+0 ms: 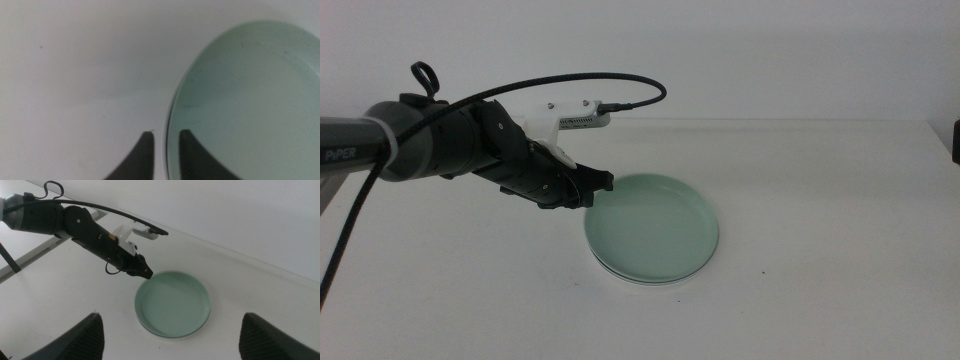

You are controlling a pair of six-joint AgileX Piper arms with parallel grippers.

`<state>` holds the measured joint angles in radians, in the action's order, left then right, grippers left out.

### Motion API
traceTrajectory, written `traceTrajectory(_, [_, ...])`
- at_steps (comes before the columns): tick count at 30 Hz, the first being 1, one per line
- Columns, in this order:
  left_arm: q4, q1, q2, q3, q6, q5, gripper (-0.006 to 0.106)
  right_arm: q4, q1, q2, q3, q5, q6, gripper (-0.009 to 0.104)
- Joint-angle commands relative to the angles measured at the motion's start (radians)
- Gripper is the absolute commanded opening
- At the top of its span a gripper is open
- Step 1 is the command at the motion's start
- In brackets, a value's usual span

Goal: Stack the three bowls on top of each other.

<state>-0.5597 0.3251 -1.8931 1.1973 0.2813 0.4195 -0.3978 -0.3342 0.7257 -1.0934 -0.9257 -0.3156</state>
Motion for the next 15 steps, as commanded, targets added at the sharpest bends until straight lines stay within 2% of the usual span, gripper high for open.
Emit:
traceTrajectory(1, [-0.018, 0.005, 0.005, 0.001, 0.021, 0.020, 0.025, -0.005, 0.005, -0.003, 0.004, 0.005, 0.000, 0.084])
traceTrajectory(5, [-0.026, 0.002, 0.055, 0.028, 0.107, 0.139, 0.052, -0.005, 0.005, -0.003, 0.004, 0.005, 0.002, 0.084])
traceTrajectory(10, [0.069, -0.034, 0.313, 0.035, 0.111, 0.270, 0.094, -0.005, 0.005, -0.003, 0.004, 0.005, 0.002, 0.084])
traceTrajectory(15, [0.113, -0.037, 0.658, -0.049, 0.075, 0.272, 0.094, -0.005, 0.005, -0.003, 0.004, 0.005, 0.002, 0.084])
